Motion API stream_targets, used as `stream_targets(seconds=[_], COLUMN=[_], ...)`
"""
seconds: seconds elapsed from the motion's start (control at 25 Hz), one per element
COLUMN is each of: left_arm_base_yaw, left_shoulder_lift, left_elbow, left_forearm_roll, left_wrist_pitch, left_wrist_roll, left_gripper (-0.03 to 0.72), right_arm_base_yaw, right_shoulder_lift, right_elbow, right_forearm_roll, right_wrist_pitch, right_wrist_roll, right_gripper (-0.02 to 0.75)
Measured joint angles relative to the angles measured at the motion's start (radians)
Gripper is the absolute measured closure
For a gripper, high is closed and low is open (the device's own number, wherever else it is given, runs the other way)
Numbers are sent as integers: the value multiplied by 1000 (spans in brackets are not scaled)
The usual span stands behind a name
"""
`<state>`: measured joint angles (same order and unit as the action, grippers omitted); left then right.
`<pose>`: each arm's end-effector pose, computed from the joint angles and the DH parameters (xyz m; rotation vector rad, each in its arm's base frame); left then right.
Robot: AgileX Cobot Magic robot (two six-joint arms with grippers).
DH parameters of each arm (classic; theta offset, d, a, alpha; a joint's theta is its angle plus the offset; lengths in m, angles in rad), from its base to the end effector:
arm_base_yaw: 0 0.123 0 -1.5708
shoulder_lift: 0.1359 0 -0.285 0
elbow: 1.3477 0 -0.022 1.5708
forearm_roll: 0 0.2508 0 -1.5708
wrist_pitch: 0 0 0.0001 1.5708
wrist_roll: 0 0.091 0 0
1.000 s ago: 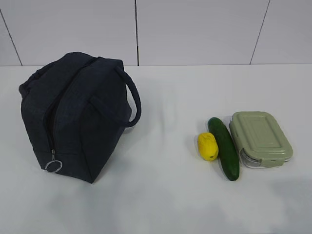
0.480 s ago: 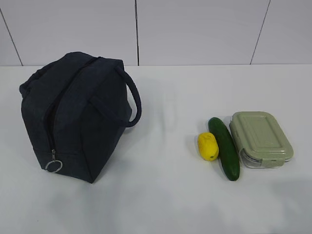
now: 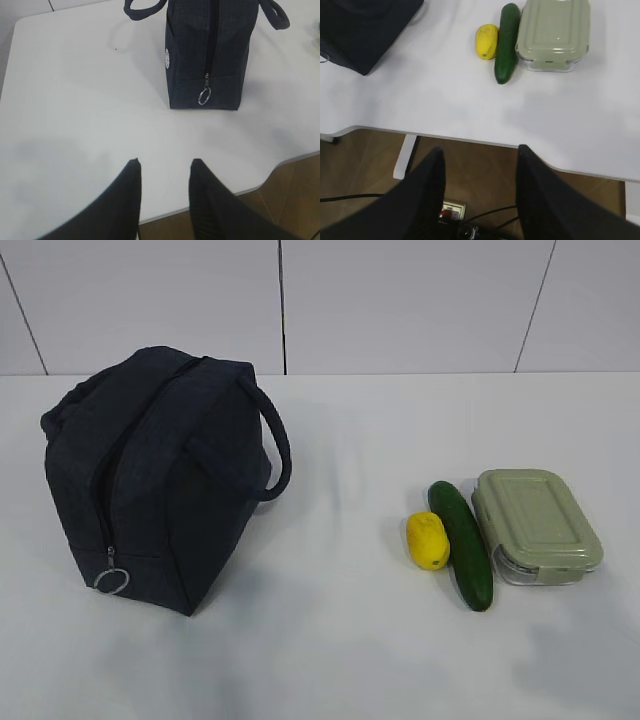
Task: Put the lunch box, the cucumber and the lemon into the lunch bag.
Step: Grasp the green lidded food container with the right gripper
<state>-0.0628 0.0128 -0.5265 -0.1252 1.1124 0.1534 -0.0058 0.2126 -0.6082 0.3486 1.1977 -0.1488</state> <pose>-0.0091 -0.0096 0.2811 0.2348 2.0637 -0.0953 0.0105 0.0289 0.3010 -0.1841 2.2376 0.3535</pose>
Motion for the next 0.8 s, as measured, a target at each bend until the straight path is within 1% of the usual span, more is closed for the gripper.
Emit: stream_targets(seconds=[0.28, 0.48, 0.6, 0.72, 0.8], left_arm_base_yaw=[0, 0, 0, 0, 0], left_shoulder_lift=[0, 0, 0, 0, 0], left_elbow=[0, 0, 0, 0, 0], left_forearm_roll=[0, 0, 0, 0, 0], left_wrist_pitch=[0, 0, 0, 0, 0], left_wrist_roll=[0, 0, 0, 0, 0], left_gripper=[453, 453, 453, 453, 453], right_arm_base_yaw=[1, 4, 4, 4, 4], right_shoulder_lift=[179, 369, 495, 639, 751], right_elbow=[0, 0, 0, 0, 0], right_forearm_roll=[156, 246, 317, 421, 516], right_wrist_pitch=[-17, -82, -132, -167, -181], right_wrist_roll=[-70, -190, -296, -440, -558], right_gripper=[390, 390, 390, 390, 390])
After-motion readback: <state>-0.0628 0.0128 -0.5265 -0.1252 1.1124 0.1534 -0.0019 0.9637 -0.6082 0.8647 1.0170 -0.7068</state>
